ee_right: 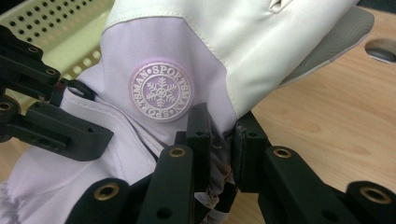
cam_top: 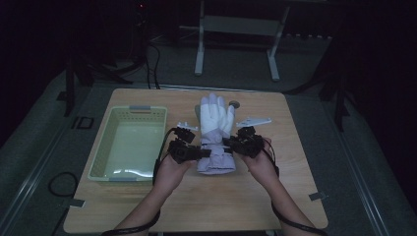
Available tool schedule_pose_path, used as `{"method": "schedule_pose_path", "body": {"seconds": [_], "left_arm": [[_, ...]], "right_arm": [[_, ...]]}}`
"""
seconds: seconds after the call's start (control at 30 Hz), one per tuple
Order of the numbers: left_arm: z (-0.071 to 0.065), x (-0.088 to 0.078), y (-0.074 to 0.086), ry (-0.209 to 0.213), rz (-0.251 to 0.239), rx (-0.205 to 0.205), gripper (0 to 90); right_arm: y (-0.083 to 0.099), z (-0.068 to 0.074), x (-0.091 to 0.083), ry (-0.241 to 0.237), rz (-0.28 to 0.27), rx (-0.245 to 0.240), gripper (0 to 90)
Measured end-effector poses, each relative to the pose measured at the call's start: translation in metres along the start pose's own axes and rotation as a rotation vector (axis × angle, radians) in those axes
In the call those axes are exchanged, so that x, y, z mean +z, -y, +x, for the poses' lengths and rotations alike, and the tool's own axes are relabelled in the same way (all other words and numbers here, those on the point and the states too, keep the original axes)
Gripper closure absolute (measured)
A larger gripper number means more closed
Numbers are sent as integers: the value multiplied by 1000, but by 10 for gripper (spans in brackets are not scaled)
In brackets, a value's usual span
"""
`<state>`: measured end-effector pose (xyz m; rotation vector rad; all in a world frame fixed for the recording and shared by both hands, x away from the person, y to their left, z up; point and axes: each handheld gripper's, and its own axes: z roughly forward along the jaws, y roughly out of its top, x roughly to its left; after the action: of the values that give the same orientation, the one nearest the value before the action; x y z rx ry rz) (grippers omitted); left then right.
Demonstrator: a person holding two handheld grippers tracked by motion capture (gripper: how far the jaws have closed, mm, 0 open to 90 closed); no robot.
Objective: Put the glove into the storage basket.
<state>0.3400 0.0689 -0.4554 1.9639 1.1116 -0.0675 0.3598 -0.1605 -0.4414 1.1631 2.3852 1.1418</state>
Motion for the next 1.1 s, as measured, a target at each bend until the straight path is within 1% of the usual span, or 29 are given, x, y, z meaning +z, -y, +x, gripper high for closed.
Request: {"method": "schedule_pose_path", "body": {"seconds": [0.03,0.07,0.1,0.13,0.2,0.27,0.3,0.57,0.67,0.7,0.73,0.8,0.83,0.9,0.93,0.97,1.0,1.03,1.07,1.1], "left_arm": [[1,-4,-1,-3,0,5,725],[1,-4,-1,-3,0,5,725],[3,-12,-2,-10,-2,10,725],[4,-17,-3,-14,-2,9,725],[6,-24,-4,-21,-3,12,725],[8,-27,-5,-21,-5,11,725],[10,-36,-4,-33,-14,8,724],[19,-61,1,-63,-6,-2,724],[24,-71,1,-74,0,-6,724],[24,-71,1,-74,0,-6,724],[28,-77,1,-80,4,-3,724],[30,-80,1,-82,6,-6,724],[32,-84,1,-85,8,-8,724],[38,-91,2,-95,14,-10,724],[38,-91,2,-95,14,-10,724],[41,-97,2,-102,20,-11,724],[41,-97,2,-102,20,-11,724],[44,-103,3,-113,20,-8,724],[44,-103,3,-113,20,-8,723],[49,-109,5,-116,17,-16,723]], "right_arm": [[-3,2,0,-3,-2,0,792],[-3,2,0,-3,-2,0,792],[-6,5,0,-4,-7,-8,792],[-11,10,0,-9,-13,-10,792],[-17,16,2,-9,-19,-17,792],[-22,21,3,-13,-23,-19,793],[-26,26,4,-14,-29,-21,793],[-39,46,15,-41,-34,-39,792],[-44,53,19,-57,-36,-37,792],[-47,56,21,-58,-38,-34,792],[-49,59,23,-59,-35,-39,792],[-50,61,24,-60,-36,-42,793],[-55,67,28,-65,-35,-38,793],[-59,71,32,-68,-33,-37,793],[-60,73,34,-71,-33,-34,793],[-62,76,36,-73,-33,-35,792],[-63,78,37,-75,-34,-36,793],[-65,81,40,-81,-37,-34,793],[-65,81,40,-81,-37,-34,793],[-68,85,44,-95,-45,-24,793]]}}
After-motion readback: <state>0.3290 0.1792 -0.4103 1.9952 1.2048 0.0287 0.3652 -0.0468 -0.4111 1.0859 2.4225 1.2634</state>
